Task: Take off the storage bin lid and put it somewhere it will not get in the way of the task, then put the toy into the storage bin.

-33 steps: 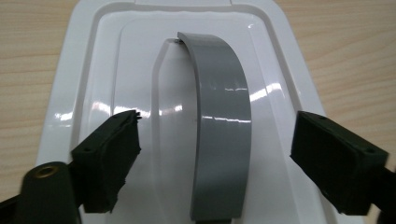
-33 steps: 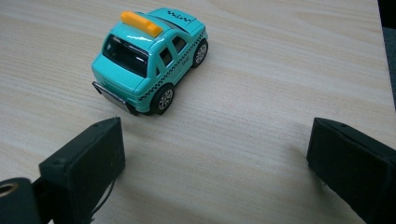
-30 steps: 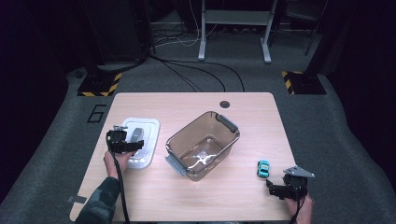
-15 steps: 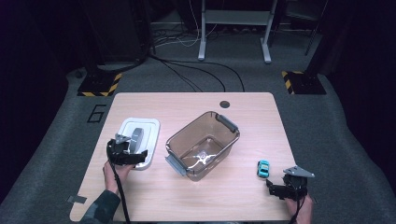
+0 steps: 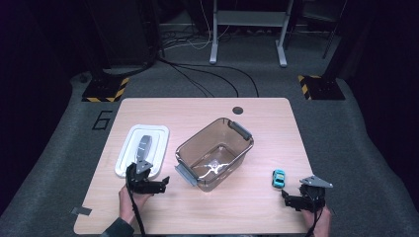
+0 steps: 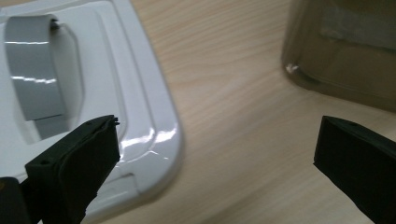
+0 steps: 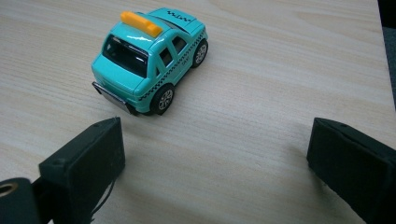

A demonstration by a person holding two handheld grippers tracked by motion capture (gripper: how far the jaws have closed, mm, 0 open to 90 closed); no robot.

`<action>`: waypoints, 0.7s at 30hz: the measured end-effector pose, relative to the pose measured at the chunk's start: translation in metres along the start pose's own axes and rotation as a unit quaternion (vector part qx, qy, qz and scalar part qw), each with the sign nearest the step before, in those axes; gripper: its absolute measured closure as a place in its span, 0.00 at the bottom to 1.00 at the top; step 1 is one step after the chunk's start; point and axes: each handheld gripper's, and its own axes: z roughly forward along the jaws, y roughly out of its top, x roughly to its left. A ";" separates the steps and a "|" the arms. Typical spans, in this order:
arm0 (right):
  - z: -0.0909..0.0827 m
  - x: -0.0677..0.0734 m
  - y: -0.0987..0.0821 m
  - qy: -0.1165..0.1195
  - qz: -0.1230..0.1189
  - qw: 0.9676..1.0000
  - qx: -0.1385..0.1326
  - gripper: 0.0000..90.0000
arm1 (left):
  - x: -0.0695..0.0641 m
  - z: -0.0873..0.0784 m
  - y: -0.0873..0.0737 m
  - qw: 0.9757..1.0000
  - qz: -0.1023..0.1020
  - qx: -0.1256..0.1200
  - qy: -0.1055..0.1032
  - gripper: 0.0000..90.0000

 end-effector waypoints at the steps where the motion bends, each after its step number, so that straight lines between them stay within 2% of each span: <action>1: 0.000 0.000 0.000 0.000 0.000 1.000 0.000 0.04 | -0.003 0.000 -0.002 1.000 0.001 -0.007 -0.002 0.00; 4: 0.000 0.000 0.000 0.000 0.000 1.000 0.000 0.04 | -0.014 0.001 -0.009 1.000 0.010 -0.012 -0.010 0.00; 6: 0.000 0.000 0.000 0.000 0.000 1.000 0.000 0.04 | -0.022 0.004 -0.014 1.000 0.013 -0.009 -0.015 0.00; 10: 0.000 0.000 0.000 0.000 0.000 1.000 0.000 0.04 | -0.032 0.011 -0.021 0.999 0.034 0.003 -0.020 0.00; 16: 0.000 0.000 0.000 0.001 -0.001 1.000 0.000 0.04 | -0.040 0.018 -0.022 0.999 0.040 0.011 -0.027 0.00; 18: 0.000 0.000 0.000 -0.001 -0.002 1.000 0.000 0.04 | -0.043 0.022 -0.023 0.998 0.052 0.022 -0.028 0.00; 21: -0.001 0.001 -0.001 -0.006 0.004 1.000 0.000 0.03 | -0.045 0.026 -0.024 0.998 0.054 0.030 -0.033 0.00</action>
